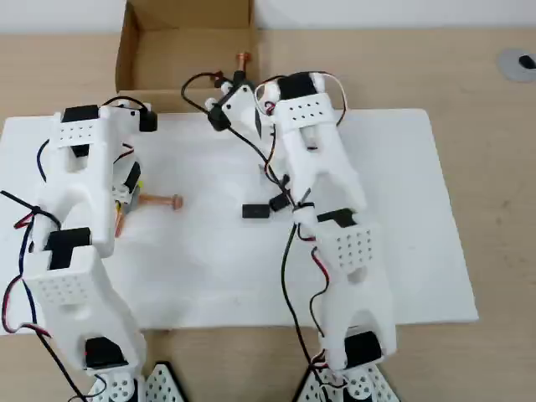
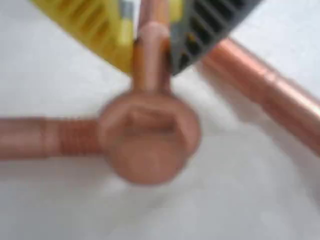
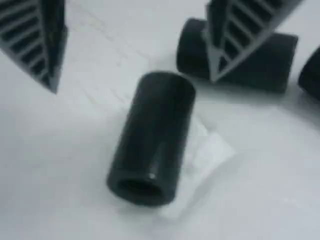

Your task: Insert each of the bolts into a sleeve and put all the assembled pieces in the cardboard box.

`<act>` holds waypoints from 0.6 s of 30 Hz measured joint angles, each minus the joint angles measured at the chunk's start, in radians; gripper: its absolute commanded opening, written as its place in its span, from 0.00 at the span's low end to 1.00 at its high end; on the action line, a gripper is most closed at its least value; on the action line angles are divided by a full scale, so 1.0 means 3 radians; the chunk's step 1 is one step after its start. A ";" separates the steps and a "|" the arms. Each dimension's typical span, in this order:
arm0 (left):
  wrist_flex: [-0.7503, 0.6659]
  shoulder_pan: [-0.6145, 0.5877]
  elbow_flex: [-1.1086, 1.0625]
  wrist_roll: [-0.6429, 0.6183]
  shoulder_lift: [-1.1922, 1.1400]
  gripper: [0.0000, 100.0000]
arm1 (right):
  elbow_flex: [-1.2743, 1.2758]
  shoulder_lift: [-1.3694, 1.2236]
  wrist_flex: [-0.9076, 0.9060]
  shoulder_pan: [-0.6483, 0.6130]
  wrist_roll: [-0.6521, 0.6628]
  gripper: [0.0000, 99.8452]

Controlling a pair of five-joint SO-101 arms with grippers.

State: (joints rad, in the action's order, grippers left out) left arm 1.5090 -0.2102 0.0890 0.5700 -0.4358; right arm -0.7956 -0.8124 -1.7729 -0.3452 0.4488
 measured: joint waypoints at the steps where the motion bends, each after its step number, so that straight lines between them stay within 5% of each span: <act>1: 0.0000 0.0000 0.0000 0.0000 0.0000 0.02 | 0.0000 -0.0031 0.0000 0.0000 0.0031 0.23; 18: -0.0031 0.0000 -0.0005 0.0000 0.0000 0.02 | -0.0440 -0.0552 0.0036 -0.0036 0.0087 0.23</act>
State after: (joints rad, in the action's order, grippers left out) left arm 1.4998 -0.2102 0.0875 0.5700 -0.4358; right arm -0.9275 -0.9782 -1.7622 -0.3560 0.4749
